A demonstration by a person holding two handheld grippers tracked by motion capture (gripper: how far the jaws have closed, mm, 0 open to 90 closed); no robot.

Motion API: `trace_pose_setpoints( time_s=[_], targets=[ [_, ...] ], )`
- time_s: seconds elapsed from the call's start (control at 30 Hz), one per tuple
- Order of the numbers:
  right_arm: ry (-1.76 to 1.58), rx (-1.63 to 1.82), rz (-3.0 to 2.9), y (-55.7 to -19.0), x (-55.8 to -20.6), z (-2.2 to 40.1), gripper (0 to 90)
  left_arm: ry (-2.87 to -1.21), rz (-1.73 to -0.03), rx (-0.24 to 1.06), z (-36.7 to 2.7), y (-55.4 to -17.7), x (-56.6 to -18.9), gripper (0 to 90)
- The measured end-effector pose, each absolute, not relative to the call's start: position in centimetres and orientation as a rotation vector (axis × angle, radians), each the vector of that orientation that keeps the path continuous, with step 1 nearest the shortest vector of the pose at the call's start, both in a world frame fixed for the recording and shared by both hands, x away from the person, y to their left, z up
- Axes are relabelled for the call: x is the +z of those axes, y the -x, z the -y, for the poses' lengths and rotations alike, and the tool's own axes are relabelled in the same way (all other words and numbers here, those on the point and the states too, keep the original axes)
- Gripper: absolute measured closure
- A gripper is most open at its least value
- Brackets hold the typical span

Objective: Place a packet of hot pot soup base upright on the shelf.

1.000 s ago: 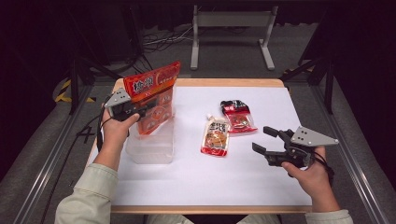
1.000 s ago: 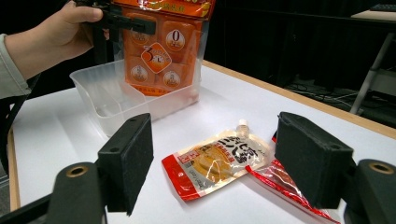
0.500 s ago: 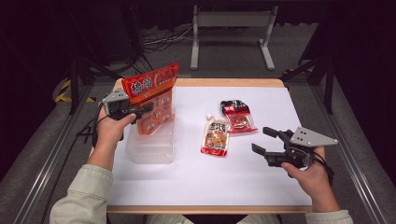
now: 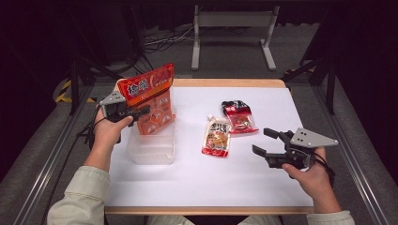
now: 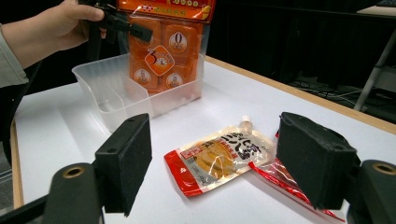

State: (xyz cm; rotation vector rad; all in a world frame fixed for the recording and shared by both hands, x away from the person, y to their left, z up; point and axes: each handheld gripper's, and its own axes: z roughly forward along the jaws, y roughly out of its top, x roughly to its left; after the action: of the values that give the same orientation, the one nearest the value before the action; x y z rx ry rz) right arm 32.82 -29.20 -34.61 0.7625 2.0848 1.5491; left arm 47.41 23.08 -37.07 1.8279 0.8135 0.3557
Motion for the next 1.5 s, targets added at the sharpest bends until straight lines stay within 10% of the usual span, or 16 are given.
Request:
trace_pose_setpoints(
  time_s=[0.77,1.13,1.5],
  targets=[
    [-0.769,1.552,-2.101,-32.9,-34.7,29.1,25.9,-1.794,-0.898,0.332,-23.6,-47.5,-37.1,69.7],
    [-0.748,1.558,-2.100,-32.7,-34.3,29.0,25.9,-1.781,-1.023,0.533,-24.1,-45.3,-35.5,18.6],
    [-0.719,1.553,-2.101,-32.6,-34.0,28.8,25.8,-1.756,-1.025,0.558,-25.2,-41.4,-34.6,11.8]
  ],
)
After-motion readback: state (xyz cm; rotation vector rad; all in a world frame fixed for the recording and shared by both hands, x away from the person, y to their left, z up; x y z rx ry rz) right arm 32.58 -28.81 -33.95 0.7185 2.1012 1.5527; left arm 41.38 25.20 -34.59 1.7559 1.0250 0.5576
